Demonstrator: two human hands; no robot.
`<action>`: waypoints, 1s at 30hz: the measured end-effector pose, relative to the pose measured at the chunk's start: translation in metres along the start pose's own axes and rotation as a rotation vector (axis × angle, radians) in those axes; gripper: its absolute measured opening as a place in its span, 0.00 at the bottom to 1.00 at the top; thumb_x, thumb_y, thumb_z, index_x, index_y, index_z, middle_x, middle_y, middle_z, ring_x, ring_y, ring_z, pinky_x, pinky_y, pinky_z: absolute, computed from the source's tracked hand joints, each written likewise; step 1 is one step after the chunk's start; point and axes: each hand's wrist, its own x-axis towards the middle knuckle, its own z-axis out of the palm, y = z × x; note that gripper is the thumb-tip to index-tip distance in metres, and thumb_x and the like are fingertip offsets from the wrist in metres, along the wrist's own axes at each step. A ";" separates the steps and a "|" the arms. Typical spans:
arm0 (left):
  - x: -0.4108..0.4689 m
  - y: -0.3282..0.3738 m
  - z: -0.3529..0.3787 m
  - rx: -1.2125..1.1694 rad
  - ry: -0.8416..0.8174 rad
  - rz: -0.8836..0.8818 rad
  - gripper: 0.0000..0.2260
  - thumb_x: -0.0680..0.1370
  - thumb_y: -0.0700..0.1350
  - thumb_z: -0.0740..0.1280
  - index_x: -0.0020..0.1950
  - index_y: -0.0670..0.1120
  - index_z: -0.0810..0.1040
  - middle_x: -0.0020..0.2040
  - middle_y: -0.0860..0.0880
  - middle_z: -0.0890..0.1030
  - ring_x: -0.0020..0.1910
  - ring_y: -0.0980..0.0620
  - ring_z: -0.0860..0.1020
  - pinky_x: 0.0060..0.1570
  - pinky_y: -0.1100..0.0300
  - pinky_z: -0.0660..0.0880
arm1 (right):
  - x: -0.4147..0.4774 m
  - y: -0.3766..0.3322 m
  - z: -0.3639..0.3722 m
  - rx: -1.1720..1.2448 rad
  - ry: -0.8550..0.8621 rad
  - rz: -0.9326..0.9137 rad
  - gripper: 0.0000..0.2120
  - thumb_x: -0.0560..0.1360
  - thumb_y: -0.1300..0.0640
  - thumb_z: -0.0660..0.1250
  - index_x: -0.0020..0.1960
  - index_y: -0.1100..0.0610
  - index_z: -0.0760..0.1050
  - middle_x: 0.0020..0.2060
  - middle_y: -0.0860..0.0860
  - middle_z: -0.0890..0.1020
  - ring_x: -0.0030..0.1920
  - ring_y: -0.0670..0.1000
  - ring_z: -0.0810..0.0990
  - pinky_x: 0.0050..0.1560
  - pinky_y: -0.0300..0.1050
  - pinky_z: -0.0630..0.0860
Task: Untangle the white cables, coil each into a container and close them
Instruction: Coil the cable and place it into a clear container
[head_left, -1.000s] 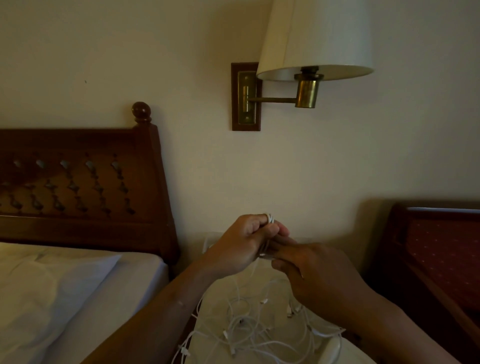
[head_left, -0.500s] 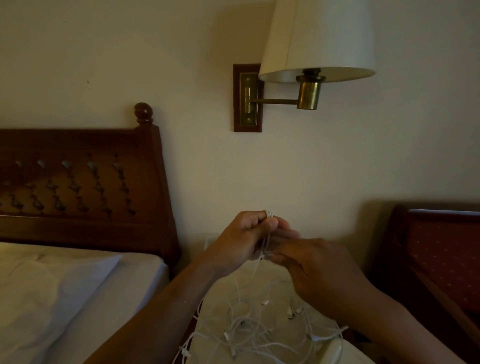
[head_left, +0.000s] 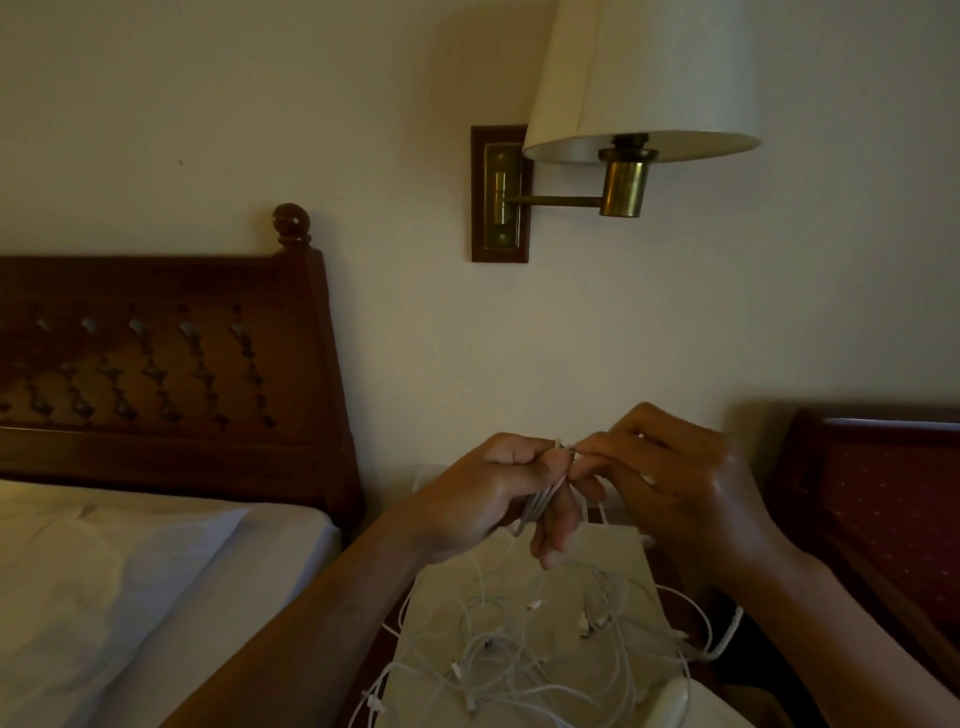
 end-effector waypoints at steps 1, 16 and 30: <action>-0.001 0.001 -0.001 -0.016 -0.007 -0.011 0.18 0.88 0.46 0.56 0.57 0.35 0.79 0.36 0.42 0.82 0.30 0.46 0.79 0.36 0.54 0.74 | 0.000 0.000 0.003 0.060 0.015 0.044 0.07 0.82 0.56 0.69 0.55 0.56 0.85 0.45 0.51 0.82 0.38 0.48 0.82 0.31 0.47 0.77; 0.005 -0.017 0.015 -0.450 0.333 0.188 0.13 0.85 0.41 0.60 0.56 0.34 0.80 0.54 0.32 0.84 0.52 0.36 0.85 0.52 0.50 0.83 | -0.028 -0.054 0.064 0.530 -0.393 0.840 0.21 0.83 0.66 0.58 0.43 0.41 0.72 0.35 0.46 0.80 0.35 0.39 0.76 0.37 0.31 0.72; 0.002 -0.017 -0.009 0.460 0.278 -0.016 0.15 0.88 0.46 0.58 0.53 0.38 0.80 0.46 0.44 0.85 0.46 0.46 0.84 0.51 0.51 0.81 | 0.003 -0.044 0.013 0.036 -0.614 0.550 0.09 0.81 0.61 0.61 0.54 0.48 0.76 0.44 0.44 0.75 0.40 0.45 0.74 0.41 0.44 0.76</action>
